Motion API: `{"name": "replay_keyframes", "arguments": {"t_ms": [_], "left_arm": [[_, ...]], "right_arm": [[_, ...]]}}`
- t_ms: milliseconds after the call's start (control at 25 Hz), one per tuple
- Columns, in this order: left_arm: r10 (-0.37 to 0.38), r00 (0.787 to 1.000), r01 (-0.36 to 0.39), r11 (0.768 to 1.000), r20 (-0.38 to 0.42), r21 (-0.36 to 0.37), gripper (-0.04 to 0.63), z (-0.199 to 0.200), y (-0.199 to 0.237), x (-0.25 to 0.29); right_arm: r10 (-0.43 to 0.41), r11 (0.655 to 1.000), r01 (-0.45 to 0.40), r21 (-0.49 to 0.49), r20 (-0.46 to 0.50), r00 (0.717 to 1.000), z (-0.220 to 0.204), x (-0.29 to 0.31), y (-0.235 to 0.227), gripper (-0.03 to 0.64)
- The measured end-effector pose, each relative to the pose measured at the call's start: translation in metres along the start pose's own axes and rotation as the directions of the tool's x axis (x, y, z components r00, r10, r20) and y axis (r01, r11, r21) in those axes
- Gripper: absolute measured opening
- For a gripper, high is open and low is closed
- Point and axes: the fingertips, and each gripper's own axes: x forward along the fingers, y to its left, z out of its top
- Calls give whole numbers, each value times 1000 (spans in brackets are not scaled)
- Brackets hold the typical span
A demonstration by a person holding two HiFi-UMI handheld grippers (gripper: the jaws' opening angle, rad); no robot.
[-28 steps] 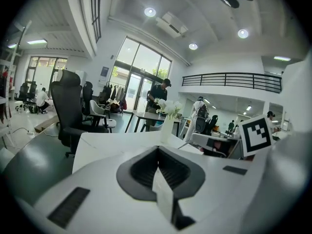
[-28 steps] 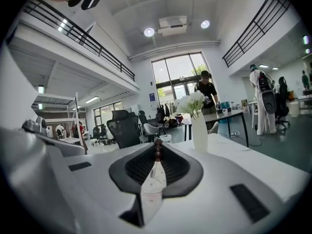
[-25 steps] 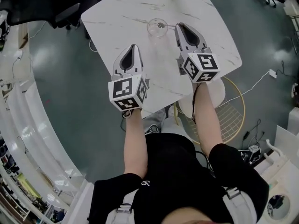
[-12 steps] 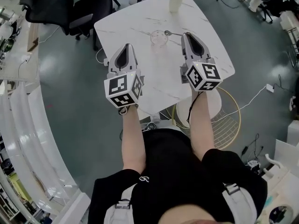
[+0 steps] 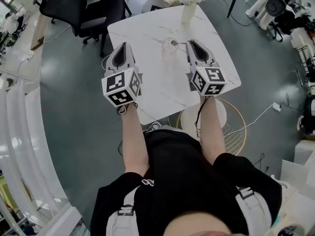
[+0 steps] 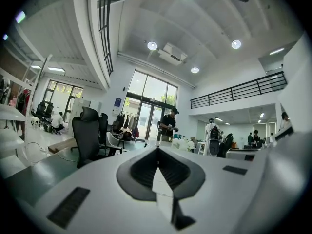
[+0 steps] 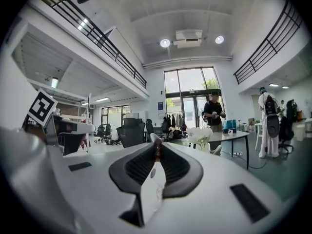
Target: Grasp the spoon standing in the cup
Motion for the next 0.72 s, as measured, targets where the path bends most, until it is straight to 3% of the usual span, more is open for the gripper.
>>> {"name": "replay_keyframes", "arguments": {"t_ms": [280,720], "left_arm": [[-9,1000,8,1000,-13,-25,14,-6,4,-8],[-63,997,63,998,-36,1,14,-13,-16,-8]], "right_arm": [[-18,1000,17,-14,-21,1000,1,-10,5,43],[-41,999,41,-25,-18,999,1,-21,4,43]]}}
